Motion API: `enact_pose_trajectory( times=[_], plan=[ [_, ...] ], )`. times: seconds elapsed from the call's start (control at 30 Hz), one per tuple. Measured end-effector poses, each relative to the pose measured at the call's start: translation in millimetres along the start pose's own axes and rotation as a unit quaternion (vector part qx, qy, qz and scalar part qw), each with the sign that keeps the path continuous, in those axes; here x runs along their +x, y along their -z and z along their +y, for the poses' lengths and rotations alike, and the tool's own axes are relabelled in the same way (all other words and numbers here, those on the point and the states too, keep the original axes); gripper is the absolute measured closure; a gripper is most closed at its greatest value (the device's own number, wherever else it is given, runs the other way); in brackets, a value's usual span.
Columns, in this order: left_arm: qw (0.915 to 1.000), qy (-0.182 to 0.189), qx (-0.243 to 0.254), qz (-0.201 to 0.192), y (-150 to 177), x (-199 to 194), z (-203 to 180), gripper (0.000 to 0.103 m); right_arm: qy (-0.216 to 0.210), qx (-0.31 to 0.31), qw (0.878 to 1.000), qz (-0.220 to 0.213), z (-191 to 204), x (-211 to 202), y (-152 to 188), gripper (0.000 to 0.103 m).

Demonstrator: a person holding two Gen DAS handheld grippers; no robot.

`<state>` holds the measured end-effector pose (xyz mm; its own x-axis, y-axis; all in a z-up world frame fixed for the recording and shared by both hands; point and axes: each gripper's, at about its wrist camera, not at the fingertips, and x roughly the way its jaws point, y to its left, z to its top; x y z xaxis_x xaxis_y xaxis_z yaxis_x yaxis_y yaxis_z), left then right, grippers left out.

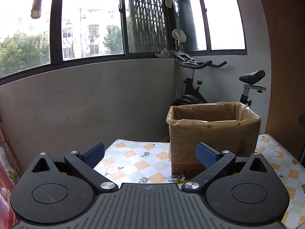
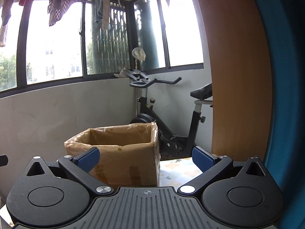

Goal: Organize snacks
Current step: 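Reach the left tool to the green gummy bag while the right tool reaches the yellow chip bag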

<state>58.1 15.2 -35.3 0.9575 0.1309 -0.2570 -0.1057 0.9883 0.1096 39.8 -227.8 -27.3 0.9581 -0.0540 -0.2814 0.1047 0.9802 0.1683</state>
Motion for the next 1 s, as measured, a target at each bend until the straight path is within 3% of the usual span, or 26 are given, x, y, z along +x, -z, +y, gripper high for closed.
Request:
enact_pose_trajectory(
  times=[0.07, 0.23, 0.5, 0.8, 1.0],
  plan=[
    [1.0, 0.002, 0.005, 0.004, 6, 12, 0, 0.0, 0.002, 0.01, 1.0, 0.009, -2, 16, 10, 0.0],
    [0.9967, 0.056, -0.011, 0.057, 36, 48, -14, 0.0, 0.007, 0.019, 0.998, 0.053, -3, 52, 47, 0.0],
    [0.9843, 0.125, -0.024, 0.122, 82, 91, -36, 0.001, 0.011, 0.013, 0.992, 0.127, 4, 89, 106, 0.0],
    [0.9729, 0.136, -0.043, 0.182, 119, 115, -33, 0.001, -0.006, -0.006, 0.986, 0.168, 16, 107, 135, 0.0],
    [0.9708, 0.144, -0.04, 0.188, 132, 120, -30, 0.001, -0.023, 0.005, 0.981, 0.193, 18, 115, 146, 0.0]
  ],
)
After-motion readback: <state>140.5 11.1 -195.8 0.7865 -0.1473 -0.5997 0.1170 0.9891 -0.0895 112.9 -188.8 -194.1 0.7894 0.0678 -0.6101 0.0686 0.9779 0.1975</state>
